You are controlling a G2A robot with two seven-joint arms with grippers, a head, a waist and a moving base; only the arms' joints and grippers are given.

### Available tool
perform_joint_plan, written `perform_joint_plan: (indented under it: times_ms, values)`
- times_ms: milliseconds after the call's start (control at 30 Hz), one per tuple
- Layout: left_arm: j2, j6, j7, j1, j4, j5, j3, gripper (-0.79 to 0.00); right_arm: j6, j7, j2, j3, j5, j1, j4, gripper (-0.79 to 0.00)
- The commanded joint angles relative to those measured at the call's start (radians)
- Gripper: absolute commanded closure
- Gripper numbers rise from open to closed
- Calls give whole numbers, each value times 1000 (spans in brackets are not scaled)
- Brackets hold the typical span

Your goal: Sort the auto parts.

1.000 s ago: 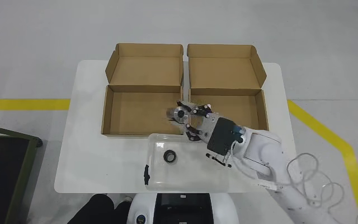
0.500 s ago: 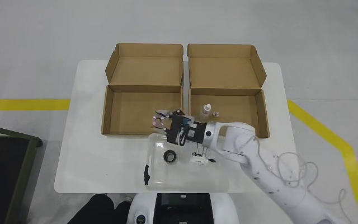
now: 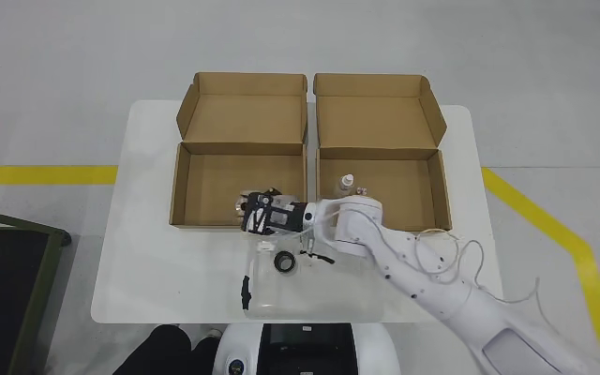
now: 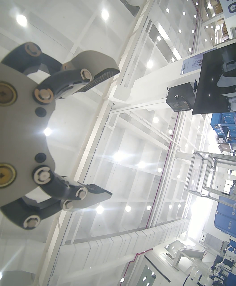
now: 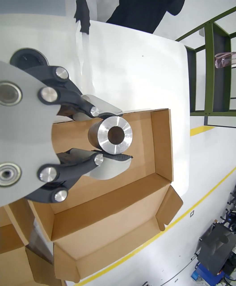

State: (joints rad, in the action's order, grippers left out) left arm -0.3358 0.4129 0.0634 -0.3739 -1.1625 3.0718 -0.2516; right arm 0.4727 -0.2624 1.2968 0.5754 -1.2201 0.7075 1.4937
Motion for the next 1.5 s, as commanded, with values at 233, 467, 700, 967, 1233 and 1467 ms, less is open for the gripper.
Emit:
perform_joint_plan:
  times_ms: [233,467,700,967,1233,1467]
  values:
    - [0,0,0,0,0,0,0,-785,-19,-16,79,-67,42,-97,-179,0]
    - [0,0,0,0,0,0,0,-785,-19,-26,139,-108,77,-143,-289,0]
    - [0,0,0,0,0,0,0,-785,-17,-24,188,-136,78,-169,-393,0]
    - [0,0,0,0,0,0,0,-785,-9,-20,224,-138,71,-183,-476,-200]
    - [0,0,0,0,0,0,0,-785,-6,-14,246,-130,57,-183,-518,-699]
    - [0,0,0,0,0,0,0,-785,-9,1,238,-87,24,-172,-468,-785]
